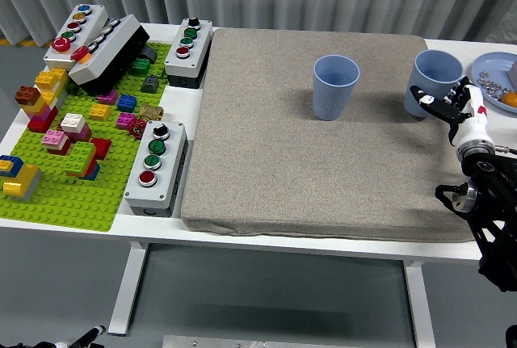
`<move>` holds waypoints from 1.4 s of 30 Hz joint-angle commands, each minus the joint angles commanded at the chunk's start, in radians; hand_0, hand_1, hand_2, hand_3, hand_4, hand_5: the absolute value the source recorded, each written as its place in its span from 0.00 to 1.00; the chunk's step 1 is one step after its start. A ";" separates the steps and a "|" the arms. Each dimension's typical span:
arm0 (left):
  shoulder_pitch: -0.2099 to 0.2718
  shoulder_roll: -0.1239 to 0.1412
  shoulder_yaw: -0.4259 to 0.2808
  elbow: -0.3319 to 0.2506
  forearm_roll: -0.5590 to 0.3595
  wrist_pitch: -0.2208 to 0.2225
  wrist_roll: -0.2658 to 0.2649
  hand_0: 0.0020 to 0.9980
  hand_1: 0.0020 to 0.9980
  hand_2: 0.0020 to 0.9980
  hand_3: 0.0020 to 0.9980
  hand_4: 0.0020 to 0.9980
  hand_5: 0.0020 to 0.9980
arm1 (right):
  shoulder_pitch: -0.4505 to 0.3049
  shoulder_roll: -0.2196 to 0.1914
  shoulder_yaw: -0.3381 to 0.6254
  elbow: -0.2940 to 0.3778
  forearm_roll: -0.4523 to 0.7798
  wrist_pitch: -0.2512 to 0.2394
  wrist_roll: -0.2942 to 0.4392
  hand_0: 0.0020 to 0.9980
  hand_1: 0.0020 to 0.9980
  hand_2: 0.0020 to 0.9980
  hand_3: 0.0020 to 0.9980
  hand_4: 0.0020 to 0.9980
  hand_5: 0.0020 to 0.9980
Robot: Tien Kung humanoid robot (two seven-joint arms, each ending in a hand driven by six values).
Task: Pick cup pour cup place
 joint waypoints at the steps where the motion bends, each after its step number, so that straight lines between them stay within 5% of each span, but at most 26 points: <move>1: 0.000 0.000 0.000 0.000 0.000 0.000 0.000 0.84 0.85 0.92 0.82 0.64 1.00 | 0.000 0.001 -0.002 -0.003 0.004 0.003 0.005 0.80 0.66 0.51 0.50 0.68 0.06; 29: -0.003 0.001 -0.001 0.000 0.003 -0.002 0.000 0.84 0.85 0.92 0.82 0.64 1.00 | -0.004 0.001 -0.029 -0.022 -0.026 0.019 -0.004 0.81 0.67 0.52 0.53 0.68 0.07; 30: -0.003 0.001 0.000 0.000 0.003 -0.002 -0.001 0.84 0.85 0.92 0.82 0.64 1.00 | -0.004 0.000 -0.023 -0.019 -0.033 0.030 -0.008 0.86 0.76 0.65 0.77 0.70 0.11; 35: -0.002 0.001 0.001 0.000 0.002 -0.002 -0.001 0.84 0.85 0.92 0.82 0.64 1.00 | -0.003 0.000 -0.015 -0.019 -0.050 0.061 -0.018 0.86 0.76 0.65 0.77 0.70 0.11; 36: -0.002 0.001 0.000 0.000 0.002 -0.002 -0.001 0.84 0.85 0.92 0.82 0.64 1.00 | -0.004 0.000 -0.015 -0.019 -0.051 0.063 -0.019 0.93 0.85 0.81 0.86 0.78 0.20; 42: -0.003 0.001 0.001 0.000 0.001 -0.001 -0.001 0.84 0.85 0.92 0.82 0.64 1.00 | -0.002 -0.001 -0.010 -0.022 -0.062 0.070 -0.036 0.93 0.86 0.82 0.87 0.78 0.21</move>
